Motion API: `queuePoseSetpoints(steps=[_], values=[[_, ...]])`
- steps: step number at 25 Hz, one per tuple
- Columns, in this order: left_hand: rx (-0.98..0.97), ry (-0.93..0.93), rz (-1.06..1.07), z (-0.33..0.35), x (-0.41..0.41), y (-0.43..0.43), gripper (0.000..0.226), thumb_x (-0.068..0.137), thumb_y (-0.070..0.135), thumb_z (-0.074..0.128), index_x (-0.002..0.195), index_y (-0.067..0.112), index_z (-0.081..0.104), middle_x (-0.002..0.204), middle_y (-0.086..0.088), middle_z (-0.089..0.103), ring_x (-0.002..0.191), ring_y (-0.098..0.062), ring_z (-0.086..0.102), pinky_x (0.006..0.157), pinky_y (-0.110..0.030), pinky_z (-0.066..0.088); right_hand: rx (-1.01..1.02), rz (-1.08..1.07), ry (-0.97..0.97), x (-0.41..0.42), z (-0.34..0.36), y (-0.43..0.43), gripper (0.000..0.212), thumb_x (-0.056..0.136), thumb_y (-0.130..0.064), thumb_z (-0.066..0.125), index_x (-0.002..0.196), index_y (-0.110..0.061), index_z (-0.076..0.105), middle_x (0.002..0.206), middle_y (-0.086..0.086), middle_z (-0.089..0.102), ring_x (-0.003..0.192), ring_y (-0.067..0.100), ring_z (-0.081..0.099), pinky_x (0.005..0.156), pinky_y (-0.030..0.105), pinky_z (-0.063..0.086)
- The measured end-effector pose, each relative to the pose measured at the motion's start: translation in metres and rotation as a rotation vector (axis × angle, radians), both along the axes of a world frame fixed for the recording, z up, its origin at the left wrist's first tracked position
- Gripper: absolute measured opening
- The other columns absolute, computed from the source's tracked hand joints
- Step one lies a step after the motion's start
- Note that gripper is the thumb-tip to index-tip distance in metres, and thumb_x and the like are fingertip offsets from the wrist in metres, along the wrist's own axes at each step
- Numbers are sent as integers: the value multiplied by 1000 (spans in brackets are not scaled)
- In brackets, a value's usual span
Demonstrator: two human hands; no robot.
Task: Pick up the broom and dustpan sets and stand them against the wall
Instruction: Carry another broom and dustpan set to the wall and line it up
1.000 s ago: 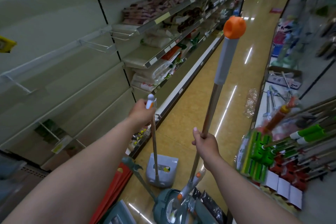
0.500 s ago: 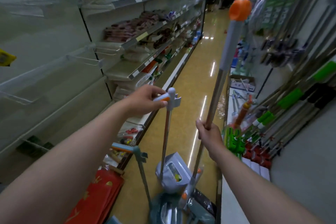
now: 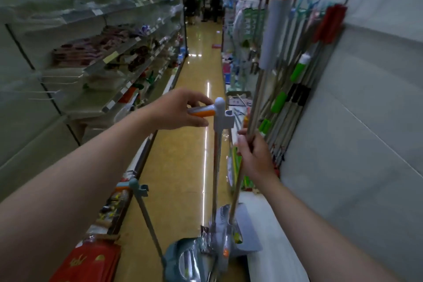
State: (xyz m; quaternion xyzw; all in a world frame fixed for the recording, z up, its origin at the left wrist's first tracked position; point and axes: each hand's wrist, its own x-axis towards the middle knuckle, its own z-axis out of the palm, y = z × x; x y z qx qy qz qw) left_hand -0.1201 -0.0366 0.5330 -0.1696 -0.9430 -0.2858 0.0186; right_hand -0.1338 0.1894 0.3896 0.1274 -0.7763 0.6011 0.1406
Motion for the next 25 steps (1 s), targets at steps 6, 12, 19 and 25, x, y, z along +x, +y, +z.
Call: queuePoseSetpoints(steps=[6, 12, 19, 25], values=[[-21, 68, -149, -31, -12, 70, 48, 81, 19, 81, 127, 25, 66, 99, 6, 66, 90, -8, 64, 76, -20, 55, 247, 82, -200, 15, -18, 67, 8, 101, -21, 55, 95, -25, 57, 80, -11, 57, 78, 9, 57, 75, 34, 47], [80, -14, -322, -92, -20, 128, 43, 79, 18, 83, 117, 31, 69, 94, 15, 68, 81, 2, 65, 73, -19, 54, 114, -78, -346, 41, -61, 126, 17, 96, -23, 58, 100, -39, 63, 101, 2, 70, 99, 24, 67, 93, 48, 54], [91, 9, -509, -155, -10, 191, 37, 79, 25, 84, 114, 25, 73, 97, 15, 70, 81, -2, 65, 73, -27, 54, 85, -279, -562, 83, -114, 174, 16, 96, -22, 59, 100, -37, 61, 98, -7, 69, 100, 19, 65, 81, 31, 49], [-26, -19, -650, -152, -17, 221, 37, 82, 31, 80, 116, 24, 69, 102, 5, 73, 85, -9, 66, 74, -27, 53, 49, -307, -647, 82, -123, 183, 8, 94, -31, 58, 92, -27, 65, 96, 4, 72, 99, 28, 67, 89, 46, 54]])
